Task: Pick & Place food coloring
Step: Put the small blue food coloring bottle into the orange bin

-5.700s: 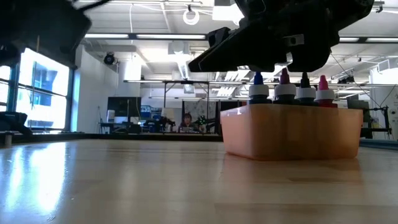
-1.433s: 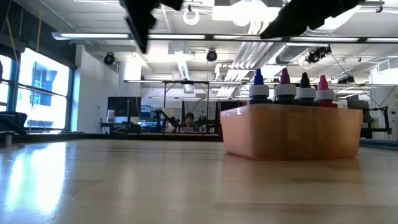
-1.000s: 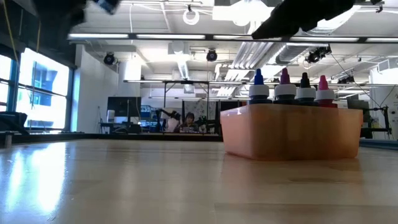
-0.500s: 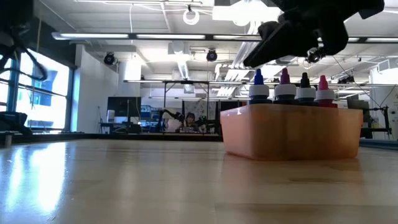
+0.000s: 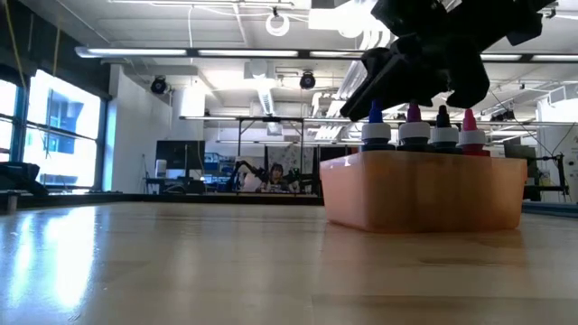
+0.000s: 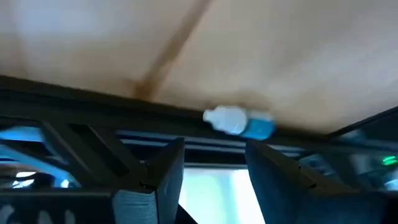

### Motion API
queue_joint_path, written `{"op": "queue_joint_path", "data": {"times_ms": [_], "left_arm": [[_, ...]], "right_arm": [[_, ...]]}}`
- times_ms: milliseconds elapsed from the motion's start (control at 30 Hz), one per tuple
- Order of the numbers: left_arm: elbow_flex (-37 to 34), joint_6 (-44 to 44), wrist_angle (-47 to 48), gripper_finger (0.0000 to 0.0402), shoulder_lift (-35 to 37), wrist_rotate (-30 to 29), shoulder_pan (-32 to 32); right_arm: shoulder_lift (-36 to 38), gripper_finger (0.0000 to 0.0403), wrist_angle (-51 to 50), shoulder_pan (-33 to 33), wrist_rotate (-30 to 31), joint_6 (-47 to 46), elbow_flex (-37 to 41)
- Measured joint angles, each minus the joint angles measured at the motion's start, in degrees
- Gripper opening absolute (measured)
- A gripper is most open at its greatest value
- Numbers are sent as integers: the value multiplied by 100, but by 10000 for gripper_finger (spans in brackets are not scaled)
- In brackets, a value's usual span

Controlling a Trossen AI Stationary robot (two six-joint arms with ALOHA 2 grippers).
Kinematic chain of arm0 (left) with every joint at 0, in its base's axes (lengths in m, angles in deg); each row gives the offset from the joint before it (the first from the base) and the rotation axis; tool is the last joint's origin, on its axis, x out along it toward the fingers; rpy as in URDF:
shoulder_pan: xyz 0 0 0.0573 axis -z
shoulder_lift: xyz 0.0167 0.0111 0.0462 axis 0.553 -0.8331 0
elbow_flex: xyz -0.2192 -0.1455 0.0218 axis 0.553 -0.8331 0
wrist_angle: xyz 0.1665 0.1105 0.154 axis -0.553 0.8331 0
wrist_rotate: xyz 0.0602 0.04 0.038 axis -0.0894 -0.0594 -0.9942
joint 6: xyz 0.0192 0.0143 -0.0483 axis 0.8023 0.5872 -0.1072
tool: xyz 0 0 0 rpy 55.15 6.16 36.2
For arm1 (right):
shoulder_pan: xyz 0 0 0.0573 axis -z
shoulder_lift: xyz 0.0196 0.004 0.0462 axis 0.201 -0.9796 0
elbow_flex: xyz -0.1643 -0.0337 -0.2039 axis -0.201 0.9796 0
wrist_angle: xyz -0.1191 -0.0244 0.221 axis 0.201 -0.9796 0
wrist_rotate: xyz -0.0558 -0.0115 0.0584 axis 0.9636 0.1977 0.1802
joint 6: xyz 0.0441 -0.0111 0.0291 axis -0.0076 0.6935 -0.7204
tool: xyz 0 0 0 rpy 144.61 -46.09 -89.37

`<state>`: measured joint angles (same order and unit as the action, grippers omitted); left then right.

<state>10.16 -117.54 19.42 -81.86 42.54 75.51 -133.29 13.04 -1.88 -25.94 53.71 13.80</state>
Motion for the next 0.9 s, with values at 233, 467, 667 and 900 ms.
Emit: {"op": "queue_joint_path", "data": {"times_ms": [233,467,667,900], "left_arm": [[50,126,-97,169,-641,279,584],[200,-254,-205,169,-797,-4,641],[402,-587,-820,169,-840,-448,670],[434,-800,-1078,169,-915,-552,531]], "right_arm": [[-11,143,95,13,-161,47,0],[-11,143,158,37,-386,45,0],[-11,143,227,35,-391,47,0],[-13,143,221,35,-391,47,0]]}}
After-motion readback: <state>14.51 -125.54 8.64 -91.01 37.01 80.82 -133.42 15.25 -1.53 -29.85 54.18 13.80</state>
